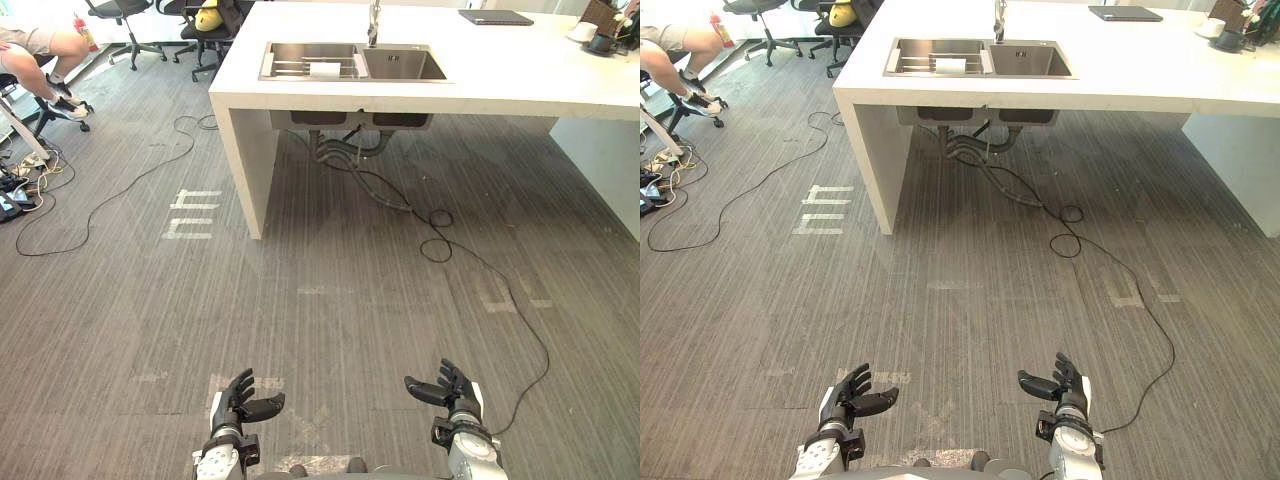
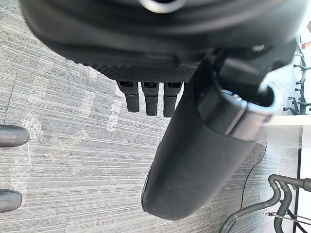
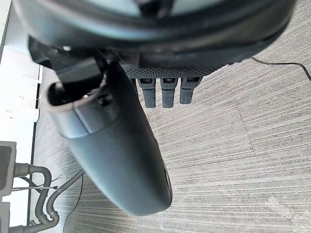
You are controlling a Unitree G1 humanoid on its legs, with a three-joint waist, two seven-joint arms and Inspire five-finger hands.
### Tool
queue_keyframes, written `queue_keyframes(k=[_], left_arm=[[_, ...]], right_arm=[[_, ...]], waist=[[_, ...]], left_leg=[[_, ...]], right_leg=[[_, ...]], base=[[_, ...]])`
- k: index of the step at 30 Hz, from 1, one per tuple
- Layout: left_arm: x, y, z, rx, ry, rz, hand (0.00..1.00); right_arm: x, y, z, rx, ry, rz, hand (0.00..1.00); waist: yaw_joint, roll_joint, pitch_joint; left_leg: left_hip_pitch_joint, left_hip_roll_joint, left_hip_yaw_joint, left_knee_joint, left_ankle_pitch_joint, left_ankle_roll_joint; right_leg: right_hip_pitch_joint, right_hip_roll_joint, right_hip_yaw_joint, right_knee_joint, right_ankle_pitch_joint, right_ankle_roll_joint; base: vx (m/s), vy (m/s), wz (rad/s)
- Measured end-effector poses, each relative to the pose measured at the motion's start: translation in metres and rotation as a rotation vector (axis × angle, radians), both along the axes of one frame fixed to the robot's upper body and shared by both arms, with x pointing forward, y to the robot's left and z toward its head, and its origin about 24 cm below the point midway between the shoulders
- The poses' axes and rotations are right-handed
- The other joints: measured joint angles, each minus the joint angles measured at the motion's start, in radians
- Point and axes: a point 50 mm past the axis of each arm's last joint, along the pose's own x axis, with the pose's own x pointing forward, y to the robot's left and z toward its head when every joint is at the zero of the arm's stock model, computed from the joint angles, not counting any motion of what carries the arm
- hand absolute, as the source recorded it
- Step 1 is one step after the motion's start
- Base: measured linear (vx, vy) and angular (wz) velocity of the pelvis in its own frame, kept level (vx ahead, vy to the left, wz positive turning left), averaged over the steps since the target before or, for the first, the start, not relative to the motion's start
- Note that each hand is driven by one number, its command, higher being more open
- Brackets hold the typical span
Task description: Walk over to the sink, pick up the cup, carry it to the dishwasher, place the cup inside the dishwasher, then close the dishwasher door
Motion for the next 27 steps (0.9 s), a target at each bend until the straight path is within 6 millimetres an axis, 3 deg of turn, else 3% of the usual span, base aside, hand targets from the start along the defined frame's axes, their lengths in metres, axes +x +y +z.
queue_keyframes(k=[10,27], left_arm=[[0.0068,-0.0012,0.0062,-0.001,-0.039,-0.003,0.90],[-0.0012,-0.0009,0.0032,-0.005,-0.016,0.007,0.90]], right_arm=[[-0.0006,-0.0058,0.0010,-0.002,-0.004,-0.030,0.90],[0.0007,-0.0048,0.0011,0.001,0.000,-0.027,0.90]], waist=[[-0.004,0.022,0.006],[-0.001,0.024,0.007]], left_leg=[[0.000,-0.002,0.000,-0.002,0.000,0.000],[-0.021,-0.005,0.000,-0.015,0.006,0.008]], right_leg=[[0.003,-0.001,-0.002,-0.008,0.001,0.003],[-0.010,-0.003,-0.009,-0.035,0.020,0.004]], base=[[0.02,0.000,0.00],[-0.02,-0.003,0.01]])
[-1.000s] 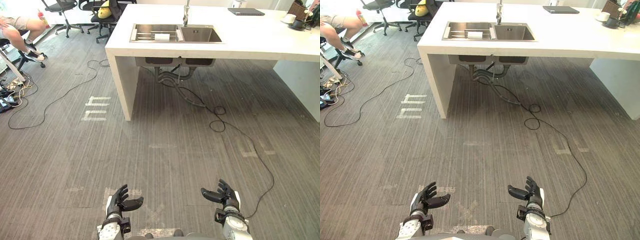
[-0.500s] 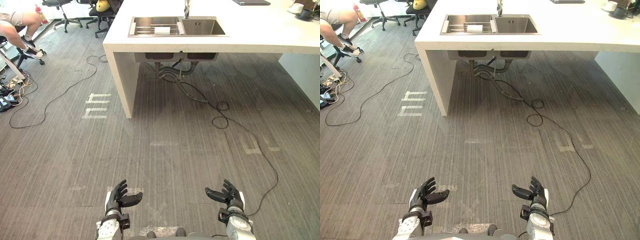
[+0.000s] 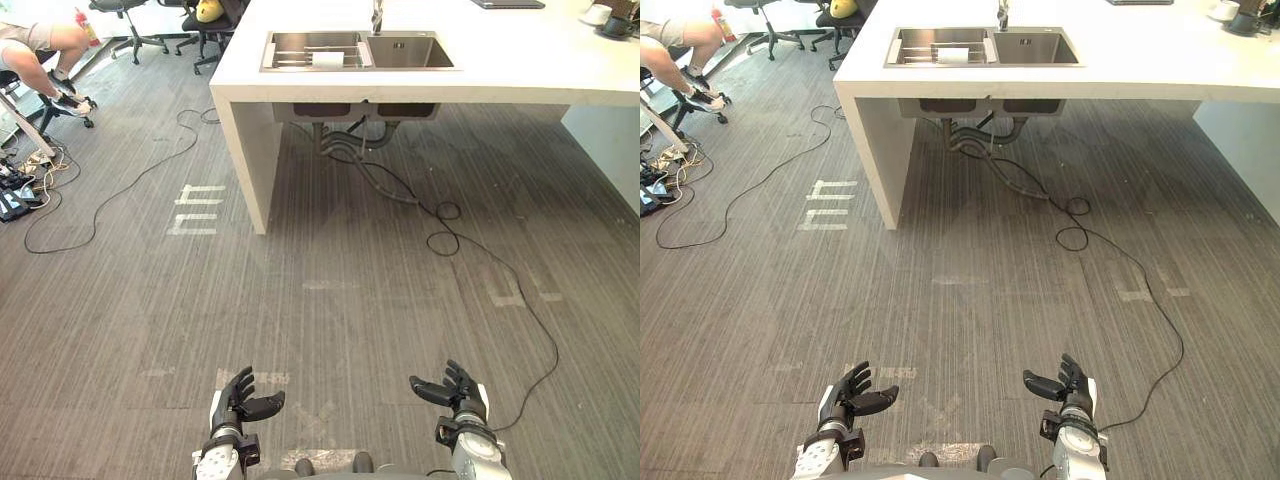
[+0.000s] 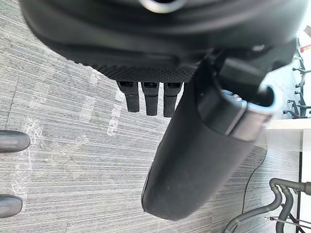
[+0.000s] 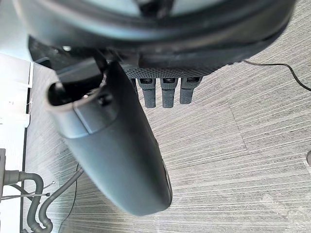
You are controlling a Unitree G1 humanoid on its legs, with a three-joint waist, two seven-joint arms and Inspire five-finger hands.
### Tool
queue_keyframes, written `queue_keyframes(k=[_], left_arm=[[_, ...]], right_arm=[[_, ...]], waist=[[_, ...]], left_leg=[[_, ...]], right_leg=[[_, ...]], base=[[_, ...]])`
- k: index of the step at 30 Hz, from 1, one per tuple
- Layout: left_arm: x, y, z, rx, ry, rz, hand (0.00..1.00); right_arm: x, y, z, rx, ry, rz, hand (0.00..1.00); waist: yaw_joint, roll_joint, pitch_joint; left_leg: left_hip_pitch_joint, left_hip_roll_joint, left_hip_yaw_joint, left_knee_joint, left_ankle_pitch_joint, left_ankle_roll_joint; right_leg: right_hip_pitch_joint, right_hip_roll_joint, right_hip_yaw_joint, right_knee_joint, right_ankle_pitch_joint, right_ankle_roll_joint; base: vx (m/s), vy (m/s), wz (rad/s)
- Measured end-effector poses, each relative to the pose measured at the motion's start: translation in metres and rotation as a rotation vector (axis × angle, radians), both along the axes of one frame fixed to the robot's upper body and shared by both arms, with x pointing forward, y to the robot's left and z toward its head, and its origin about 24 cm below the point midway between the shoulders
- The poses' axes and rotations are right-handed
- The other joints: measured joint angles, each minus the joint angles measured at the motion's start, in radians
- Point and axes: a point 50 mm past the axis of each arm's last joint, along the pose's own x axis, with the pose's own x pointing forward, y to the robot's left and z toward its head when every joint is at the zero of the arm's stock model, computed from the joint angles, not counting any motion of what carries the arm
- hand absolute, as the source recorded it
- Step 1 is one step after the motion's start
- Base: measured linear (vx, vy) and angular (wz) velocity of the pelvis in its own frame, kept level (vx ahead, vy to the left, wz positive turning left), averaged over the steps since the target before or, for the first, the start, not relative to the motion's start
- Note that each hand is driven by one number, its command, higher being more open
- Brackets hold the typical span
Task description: Walk over to the sink, pick up the cup, carry it to the dishwasher, place the cup inside the dishwasher, then close the dishwasher door
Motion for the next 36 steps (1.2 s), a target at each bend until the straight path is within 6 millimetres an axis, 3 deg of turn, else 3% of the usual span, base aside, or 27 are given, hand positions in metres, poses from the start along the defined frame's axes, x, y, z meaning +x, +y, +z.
queue_keyframes(k=[5,9,13,15,18,20,21,22,23,24,26,27,28,30,32,34,36], left_arm=[[0.011,0.007,0.012,0.009,-0.070,0.030,0.90],[0.020,0.016,0.025,0.011,-0.144,0.084,0.90],[0.023,0.024,0.031,0.029,-0.171,0.115,0.90],[0.022,0.034,0.033,0.054,-0.172,0.137,0.90],[0.023,0.035,0.035,0.064,-0.180,0.153,0.90],[0.026,0.034,0.036,0.061,-0.188,0.155,0.90],[0.025,0.038,0.037,0.069,-0.188,0.164,0.90],[0.024,0.040,0.036,0.076,-0.181,0.171,0.90],[0.024,0.036,0.032,0.061,-0.166,0.176,0.90],[0.025,0.032,0.032,0.050,-0.170,0.176,0.90],[0.032,0.021,0.032,0.009,-0.189,0.177,0.90],[0.034,0.012,0.034,-0.022,-0.205,0.173,0.90],[0.034,0.005,0.034,-0.047,-0.210,0.159,0.90],[0.034,-0.003,0.036,-0.081,-0.224,0.151,0.90],[0.034,-0.007,0.038,-0.094,-0.239,0.143,0.90],[0.033,-0.007,0.038,-0.089,-0.231,0.134,0.90],[0.030,-0.007,0.036,-0.086,-0.220,0.125,0.90]], right_arm=[[0.014,-0.002,0.009,-0.014,-0.045,0.011,0.90],[0.016,-0.013,0.015,-0.068,-0.054,0.029,0.90],[0.014,-0.022,0.016,-0.096,-0.042,0.034,0.90],[0.012,-0.022,0.015,-0.094,-0.027,0.034,0.90],[0.016,-0.032,0.022,-0.130,-0.048,0.046,0.90],[0.019,-0.040,0.027,-0.158,-0.056,0.059,0.90],[0.018,-0.041,0.027,-0.163,-0.055,0.061,0.90],[0.015,-0.044,0.027,-0.170,-0.048,0.059,0.90],[0.015,-0.048,0.027,-0.182,-0.037,0.058,0.90],[0.016,-0.048,0.029,-0.185,-0.046,0.061,0.90],[0.014,-0.046,0.030,-0.183,-0.058,0.063,0.90],[0.011,-0.042,0.031,-0.174,-0.067,0.064,0.90],[0.010,-0.036,0.032,-0.162,-0.084,0.062,0.90],[0.015,-0.030,0.037,-0.155,-0.124,0.071,0.90],[0.020,-0.027,0.041,-0.147,-0.150,0.071,0.90],[0.023,-0.025,0.039,-0.136,-0.145,0.071,0.90],[0.015,-0.026,0.028,-0.127,-0.089,0.063,0.90]], waist=[[0.005,0.004,0.013],[0.003,0.005,0.037],[-0.001,0.004,0.054],[-0.009,-0.019,0.072],[-0.021,-0.014,0.080],[-0.025,0.010,0.093],[-0.024,0.001,0.087],[-0.027,-0.011,0.084],[-0.025,0.018,0.078],[-0.025,0.024,0.075],[-0.027,0.035,0.082],[-0.014,0.032,0.085],[0.000,0.026,0.088],[0.013,0.015,0.095],[0.035,0.010,0.098],[0.043,0.009,0.099],[0.048,0.010,0.098]], left_leg=[[-0.047,0.001,0.014,0.033,-0.015,0.008],[-0.064,-0.017,0.022,0.161,-0.118,0.033],[-0.066,-0.019,0.016,0.216,-0.175,0.052],[-0.030,-0.026,-0.003,0.233,-0.204,0.065],[-0.010,-0.013,-0.029,0.250,-0.238,0.043],[0.019,0.022,-0.042,0.243,-0.247,0.018],[0.035,0.030,-0.048,0.251,-0.258,-0.011],[0.064,0.032,-0.054,0.262,-0.278,-0.034],[0.070,0.063,-0.056,0.286,-0.279,-0.045],[0.055,0.087,-0.056,0.349,-0.244,-0.052],[-0.046,0.129,-0.058,0.645,-0.171,-0.068],[-0.139,0.181,-0.047,0.866,-0.148,-0.062],[-0.202,0.219,-0.020,1.000,-0.154,-0.061],[-0.282,0.256,0.025,1.054,-0.180,-0.061],[-0.360,0.252,0.049,0.999,-0.204,-0.059],[-0.395,0.215,0.060,0.824,-0.207,-0.054],[-0.402,0.134,0.061,0.540,-0.169,-0.059]], right_leg=[[-0.067,-0.003,0.017,0.066,-0.027,0.006],[-0.151,-0.040,0.014,0.341,-0.167,0.027],[-0.252,-0.064,-0.005,0.590,-0.176,0.035],[-0.312,-0.094,-0.027,0.757,-0.208,0.020],[-0.383,-0.113,-0.038,0.722,-0.271,0.022],[-0.423,-0.084,-0.044,0.608,-0.255,0.015],[-0.419,-0.069,-0.044,0.459,-0.156,-0.004],[-0.405,-0.083,-0.052,0.433,-0.033,-0.044],[-0.396,-0.061,-0.080,0.463,-0.055,-0.058],[-0.362,-0.045,-0.095,0.452,-0.093,-0.067],[-0.269,-0.023,-0.125,0.408,-0.123,-0.087],[-0.194,-0.007,-0.131,0.364,-0.131,-0.099],[-0.119,0.002,-0.131,0.318,-0.134,-0.104],[-0.040,0.000,-0.121,0.267,-0.138,-0.110],[0.010,-0.008,-0.098,0.227,-0.163,-0.102],[0.044,-0.027,-0.091,0.218,-0.186,-0.083],[0.080,-0.060,-0.088,0.221,-0.236,-0.045]], base=[[0.02,0.008,-0.08],[0.01,0.029,-0.02],[0.07,0.036,0.06],[0.16,-0.023,0.20],[0.30,-0.052,0.21],[0.41,-0.099,0.21],[0.46,-0.130,0.24],[0.54,-0.166,0.18],[0.56,-0.203,0.16],[0.65,-0.268,0.18],[0.49,-0.228,0.32],[0.44,-0.172,0.22],[0.43,-0.151,0.09],[0.40,-0.110,-0.15],[0.36,-0.008,-0.25],[0.25,0.088,-0.10],[0.31,0.151,0.04]])
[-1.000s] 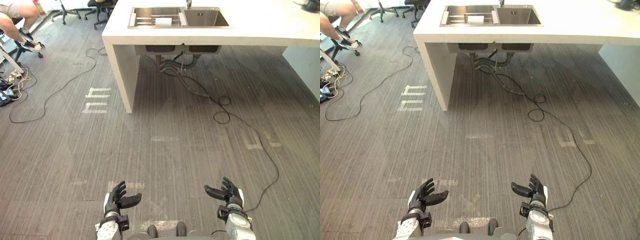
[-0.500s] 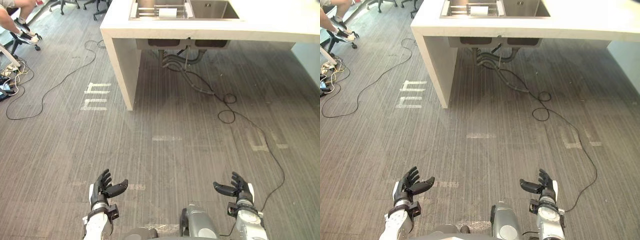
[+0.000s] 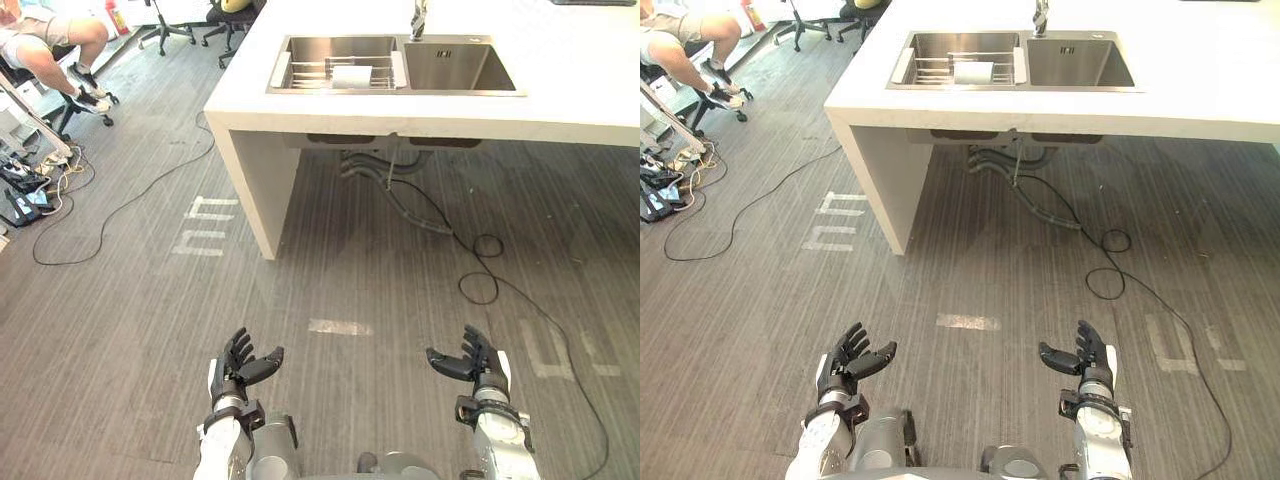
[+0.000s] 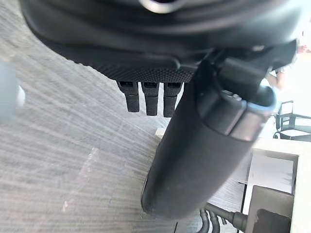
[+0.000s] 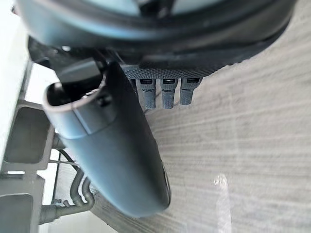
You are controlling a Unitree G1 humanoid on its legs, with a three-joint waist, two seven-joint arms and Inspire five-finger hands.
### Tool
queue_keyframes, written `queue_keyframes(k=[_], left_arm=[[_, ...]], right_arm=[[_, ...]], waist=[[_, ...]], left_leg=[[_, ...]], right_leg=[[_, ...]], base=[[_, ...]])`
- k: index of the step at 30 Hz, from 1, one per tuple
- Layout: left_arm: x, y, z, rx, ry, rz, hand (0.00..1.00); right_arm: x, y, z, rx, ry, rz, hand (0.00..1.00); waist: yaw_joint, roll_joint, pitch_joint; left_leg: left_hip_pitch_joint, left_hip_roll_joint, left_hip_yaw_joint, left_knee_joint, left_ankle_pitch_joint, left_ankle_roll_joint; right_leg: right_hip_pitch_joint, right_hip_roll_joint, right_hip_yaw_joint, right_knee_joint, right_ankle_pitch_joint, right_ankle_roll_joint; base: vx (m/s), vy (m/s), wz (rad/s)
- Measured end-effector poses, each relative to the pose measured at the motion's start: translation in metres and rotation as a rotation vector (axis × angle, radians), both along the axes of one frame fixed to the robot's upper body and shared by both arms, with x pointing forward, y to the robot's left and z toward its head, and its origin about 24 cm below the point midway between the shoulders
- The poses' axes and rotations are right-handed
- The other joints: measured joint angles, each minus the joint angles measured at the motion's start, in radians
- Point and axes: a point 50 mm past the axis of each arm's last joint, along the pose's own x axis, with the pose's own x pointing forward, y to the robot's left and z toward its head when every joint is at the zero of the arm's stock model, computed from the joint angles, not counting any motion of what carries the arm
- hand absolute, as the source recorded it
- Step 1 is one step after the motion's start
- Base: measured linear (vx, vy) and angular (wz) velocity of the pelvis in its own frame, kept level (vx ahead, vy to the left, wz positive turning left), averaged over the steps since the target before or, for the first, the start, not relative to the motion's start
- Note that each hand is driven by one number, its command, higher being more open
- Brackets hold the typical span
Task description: Walk over to the sink, pick up the cup, carry it to the dishwasher, place the cup inside the dishwasher, then close the dishwasher door
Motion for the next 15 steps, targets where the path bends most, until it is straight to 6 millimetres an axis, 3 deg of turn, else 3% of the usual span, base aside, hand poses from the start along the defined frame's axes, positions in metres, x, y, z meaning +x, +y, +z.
queue_keyframes(k=[1,2,3,5,6,7,8,9,11,12,14,15], left_arm=[[-0.001,0.000,-0.001,0.000,0.003,0.001,0.90],[-0.002,0.002,-0.003,0.004,0.016,0.002,0.90],[-0.005,0.005,-0.007,0.014,0.043,0.001,0.90],[-0.008,0.010,-0.011,0.031,0.074,-0.009,0.90],[-0.012,0.009,-0.014,0.029,0.094,-0.017,0.90],[-0.014,0.008,-0.015,0.031,0.102,-0.026,0.90],[-0.016,0.007,-0.016,0.036,0.113,-0.044,0.90],[-0.016,0.007,-0.016,0.048,0.119,-0.069,0.90],[-0.011,0.006,-0.014,0.055,0.104,-0.086,0.90],[-0.008,0.006,-0.012,0.058,0.094,-0.088,0.90],[0.002,0.007,-0.006,0.063,0.057,-0.089,0.90],[0.003,0.007,-0.006,0.065,0.055,-0.088,0.90]], right_arm=[[-0.003,0.000,-0.003,0.004,0.018,-0.005,0.90],[-0.007,0.000,-0.010,0.013,0.057,-0.009,0.90],[-0.009,0.007,-0.019,0.041,0.099,-0.009,0.90],[-0.016,0.009,-0.024,0.053,0.128,-0.016,0.90],[-0.018,0.009,-0.025,0.050,0.135,-0.015,0.90],[-0.019,0.010,-0.025,0.050,0.137,-0.014,0.90],[-0.020,0.011,-0.026,0.053,0.143,-0.014,0.90],[-0.021,0.013,-0.027,0.059,0.146,-0.011,0.90],[-0.018,0.018,-0.027,0.064,0.144,0.014,0.90],[-0.017,0.019,-0.027,0.068,0.141,0.016,0.90],[-0.011,0.023,-0.025,0.077,0.124,0.022,0.90],[-0.010,0.023,-0.025,0.078,0.121,0.023,0.90]], waist=[[0.001,0.004,-0.003],[0.015,0.017,-0.012],[0.024,-0.011,-0.023],[0.008,-0.038,-0.032],[0.007,-0.046,-0.028],[0.006,-0.050,-0.026],[-0.004,-0.056,-0.028],[-0.021,-0.059,-0.028],[-0.031,-0.063,-0.030],[-0.031,-0.064,-0.031],[-0.032,-0.062,-0.030],[-0.034,-0.061,-0.030]], left_leg=[[0.003,-0.019,-0.007,-0.076,0.029,-0.001],[0.020,-0.042,-0.038,-0.168,0.149,0.025],[0.028,-0.069,-0.023,-0.156,0.157,0.066],[0.033,-0.103,-0.008,-0.121,0.094,0.096],[0.069,-0.114,0.013,-0.107,0.053,0.111],[0.095,-0.120,0.023,-0.106,0.034,0.116],[0.133,-0.130,0.027,-0.106,0.010,0.124],[0.186,-0.138,0.024,-0.103,-0.018,0.132],[0.275,-0.138,0.024,-0.137,-0.039,0.132],[0.295,-0.137,0.022,-0.156,-0.039,0.132],[0.351,-0.117,0.019,-0.197,-0.052,0.110],[0.362,-0.109,0.019,-0.200,-0.059,0.101]], right_leg=[[0.004,-0.002,0.003,0.000,-0.010,0.009],[0.008,-0.002,0.029,0.013,-0.041,0.031],[0.008,-0.027,0.060,0.033,-0.069,0.046],[-0.003,-0.067,0.095,0.101,-0.083,0.071],[-0.052,-0.087,0.127,0.260,-0.084,0.087],[-0.089,-0.101,0.140,0.370,-0.070,0.122],[-0.150,-0.118,0.160,0.541,-0.034,0.202],[-0.214,-0.132,0.169,0.724,-0.023,0.221],[-0.320,-0.142,0.141,0.854,-0.042,0.178],[-0.348,-0.143,0.128,0.850,-0.049,0.164],[-0.448,-0.137,0.080,0.732,-0.071,0.126],[-0.462,-0.133,0.073,0.683,-0.071,0.126]], base=[[0.34,0.197,-0.20],[0.38,0.251,-0.47],[0.40,0.242,-0.48],[0.45,0.207,-0.19],[0.46,0.219,-0.23],[0.44,0.229,-0.30],[0.45,0.183,-0.04],[0.45,0.151,0.04],[0.44,0.070,0.01],[0.42,0.002,0.02],[0.32,-0.066,0.02],[0.31,-0.121,-0.02]])
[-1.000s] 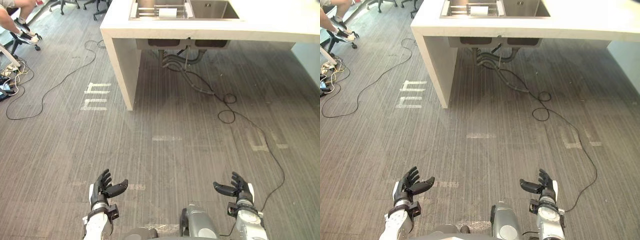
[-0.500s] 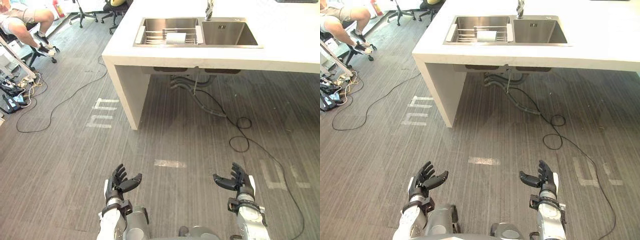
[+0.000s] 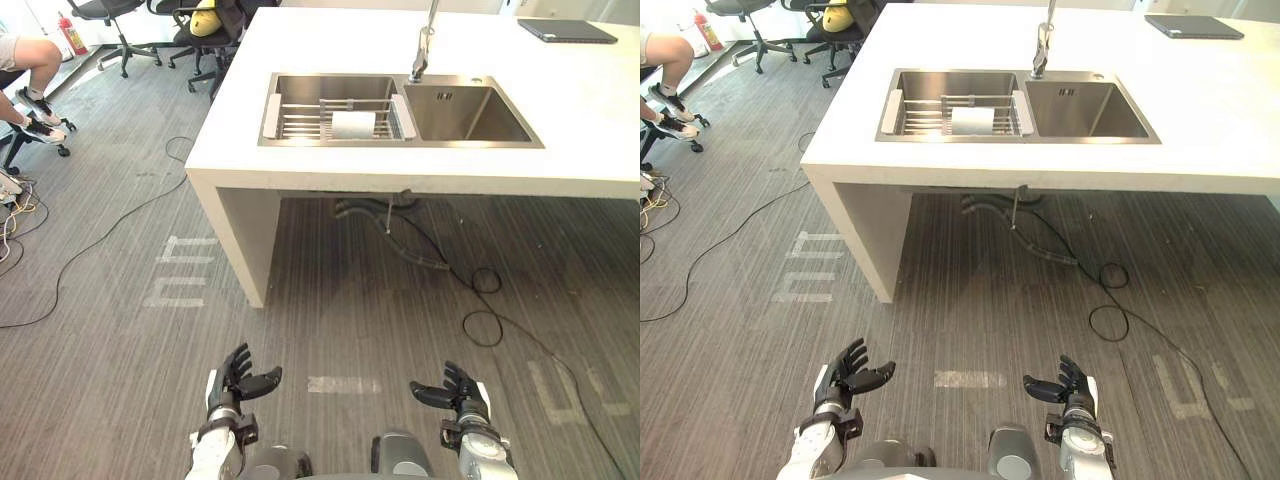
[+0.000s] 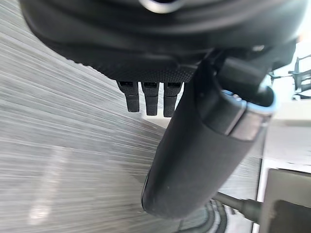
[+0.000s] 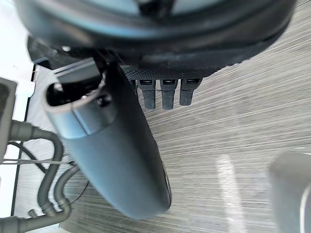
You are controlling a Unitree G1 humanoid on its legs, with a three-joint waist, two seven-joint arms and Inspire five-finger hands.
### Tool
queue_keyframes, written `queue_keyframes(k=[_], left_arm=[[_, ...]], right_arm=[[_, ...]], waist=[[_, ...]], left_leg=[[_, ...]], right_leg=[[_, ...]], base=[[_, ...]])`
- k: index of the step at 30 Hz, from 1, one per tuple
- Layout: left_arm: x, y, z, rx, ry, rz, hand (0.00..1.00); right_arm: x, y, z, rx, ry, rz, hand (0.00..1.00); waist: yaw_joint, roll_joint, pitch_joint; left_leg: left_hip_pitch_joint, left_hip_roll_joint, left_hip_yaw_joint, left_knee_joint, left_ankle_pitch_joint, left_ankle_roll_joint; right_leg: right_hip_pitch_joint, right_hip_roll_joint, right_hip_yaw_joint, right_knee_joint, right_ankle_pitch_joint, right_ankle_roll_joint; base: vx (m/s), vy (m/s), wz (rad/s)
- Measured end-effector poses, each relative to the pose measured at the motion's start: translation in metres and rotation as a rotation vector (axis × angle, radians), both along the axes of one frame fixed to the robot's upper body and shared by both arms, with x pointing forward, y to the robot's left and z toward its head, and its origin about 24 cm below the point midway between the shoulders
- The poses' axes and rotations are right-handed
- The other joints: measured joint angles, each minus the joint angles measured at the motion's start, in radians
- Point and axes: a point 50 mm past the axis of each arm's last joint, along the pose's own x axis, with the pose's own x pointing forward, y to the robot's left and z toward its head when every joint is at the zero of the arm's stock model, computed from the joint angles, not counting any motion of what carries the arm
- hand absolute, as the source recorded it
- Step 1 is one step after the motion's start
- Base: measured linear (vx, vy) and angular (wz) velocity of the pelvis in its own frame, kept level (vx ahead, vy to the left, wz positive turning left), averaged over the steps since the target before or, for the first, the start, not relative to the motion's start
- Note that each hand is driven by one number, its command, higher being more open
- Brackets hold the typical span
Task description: Walk over to the sink, pick up the cup, carry it to the dishwasher, place the cup inside the dishwasher, then close the dishwasher door
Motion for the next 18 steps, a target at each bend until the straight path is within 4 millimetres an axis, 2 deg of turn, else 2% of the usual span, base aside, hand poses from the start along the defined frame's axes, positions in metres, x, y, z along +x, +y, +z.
queue_keyframes(k=[2,3,4,6,7,8,9,10,11,12,13,14,16,18], left_arm=[[-0.001,0.004,-0.001,0.004,0.006,0.015,0.90],[-0.002,0.009,-0.001,0.015,0.011,0.027,0.90],[-0.002,0.005,-0.003,0.001,0.021,0.038,0.90],[0.001,0.000,0.000,-0.014,-0.003,0.037,0.90],[0.003,-0.001,0.003,-0.018,-0.017,0.037,0.90],[0.007,-0.004,0.010,-0.030,-0.057,0.039,0.90],[0.011,-0.011,0.024,-0.057,-0.132,0.047,0.90],[0.012,-0.012,0.028,-0.065,-0.150,0.051,0.90],[0.016,-0.017,0.042,-0.084,-0.221,0.054,0.90],[0.019,-0.020,0.056,-0.086,-0.290,0.044,0.90],[0.020,-0.021,0.063,-0.086,-0.323,0.040,0.90],[0.023,-0.021,0.077,-0.086,-0.393,0.042,0.90],[0.027,-0.021,0.097,-0.082,-0.491,0.054,0.90],[0.030,-0.020,0.114,-0.078,-0.576,0.071,0.90]], right_arm=[[0.002,0.001,-0.002,0.005,0.010,0.003,0.90],[0.000,0.000,-0.004,0.005,0.023,0.000,0.90],[-0.003,-0.006,-0.006,-0.011,0.044,-0.003,0.90],[-0.004,-0.013,-0.005,-0.031,0.047,-0.006,0.90],[-0.004,-0.014,-0.004,-0.033,0.046,-0.007,0.90],[-0.007,-0.014,-0.004,-0.033,0.049,-0.010,0.90],[-0.011,-0.015,-0.003,-0.041,0.043,-0.015,0.90],[-0.012,-0.015,-0.002,-0.043,0.038,-0.013,0.90],[-0.012,-0.014,0.002,-0.048,0.014,-0.009,0.90],[-0.011,-0.015,0.007,-0.055,-0.018,-0.008,0.90],[-0.010,-0.015,0.009,-0.059,-0.031,-0.008,0.90],[-0.005,-0.015,0.014,-0.065,-0.058,-0.007,0.90],[-0.002,-0.016,0.018,-0.072,-0.080,-0.009,0.90],[-0.003,-0.017,0.017,-0.074,-0.079,-0.012,0.90]], waist=[[-0.009,0.000,0.001],[-0.012,-0.009,-0.004],[-0.020,0.014,-0.006],[-0.015,0.044,-0.012],[-0.015,0.045,-0.011],[-0.015,0.048,-0.007],[-0.013,0.056,0.004],[-0.011,0.057,0.005],[0.002,0.056,0.007],[0.018,0.055,0.008],[0.020,0.052,0.009],[0.021,0.050,0.012],[0.026,0.050,0.013],[0.034,0.051,0.014]], left_leg=[[0.041,0.026,-0.008,-0.011,-0.019,-0.030],[0.062,0.031,-0.019,-0.015,-0.036,-0.059],[0.077,0.056,-0.042,-0.021,-0.052,-0.081],[0.075,0.089,-0.057,-0.023,-0.045,-0.093],[0.072,0.099,-0.061,-0.013,-0.035,-0.100],[0.053,0.112,-0.081,0.054,-0.023,-0.112],[-0.005,0.145,-0.100,0.234,0.001,-0.124],[-0.023,0.151,-0.103,0.280,0.015,-0.124],[-0.086,0.175,-0.099,0.430,0.098,-0.122],[-0.128,0.197,-0.085,0.531,0.149,-0.119],[-0.146,0.208,-0.071,0.559,0.135,-0.119],[-0.179,0.220,-0.047,0.576,0.094,-0.112],[-0.229,0.215,-0.037,0.545,0.037,-0.100],[-0.257,0.185,-0.016,0.408,0.008,-0.098]], right_leg=[[-0.009,0.025,-0.010,-0.239,0.034,-0.010],[0.002,0.035,-0.004,-0.383,0.170,-0.027],[0.027,0.059,-0.025,-0.395,0.219,-0.040],[0.037,0.092,-0.042,-0.408,0.200,-0.066],[0.043,0.095,-0.048,-0.408,0.191,-0.070],[0.075,0.100,-0.067,-0.421,0.175,-0.078],[0.143,0.115,-0.100,-0.457,0.167,-0.090],[0.156,0.118,-0.105,-0.464,0.166,-0.092],[0.202,0.125,-0.109,-0.495,0.163,-0.097],[0.241,0.125,-0.109,-0.525,0.160,-0.102],[0.257,0.124,-0.110,-0.539,0.152,-0.115],[0.282,0.121,-0.111,-0.560,0.148,-0.116],[0.310,0.108,-0.119,-0.585,0.143,-0.108],[0.333,0.084,-0.129,-0.590,0.126,-0.083]], base=[[0.31,-0.171,0.05],[0.42,-0.244,0.18],[0.35,-0.204,0.16],[0.32,-0.184,0.04],[0.28,-0.197,0.15],[0.26,-0.212,0.42],[0.25,-0.207,0.43],[0.21,-0.175,0.31],[0.19,-0.132,0.06],[0.19,-0.105,0.03],[0.22,-0.058,0.05],[0.17,-0.019,0.14],[0.16,0.022,0.14],[0.19,0.124,0.21]])
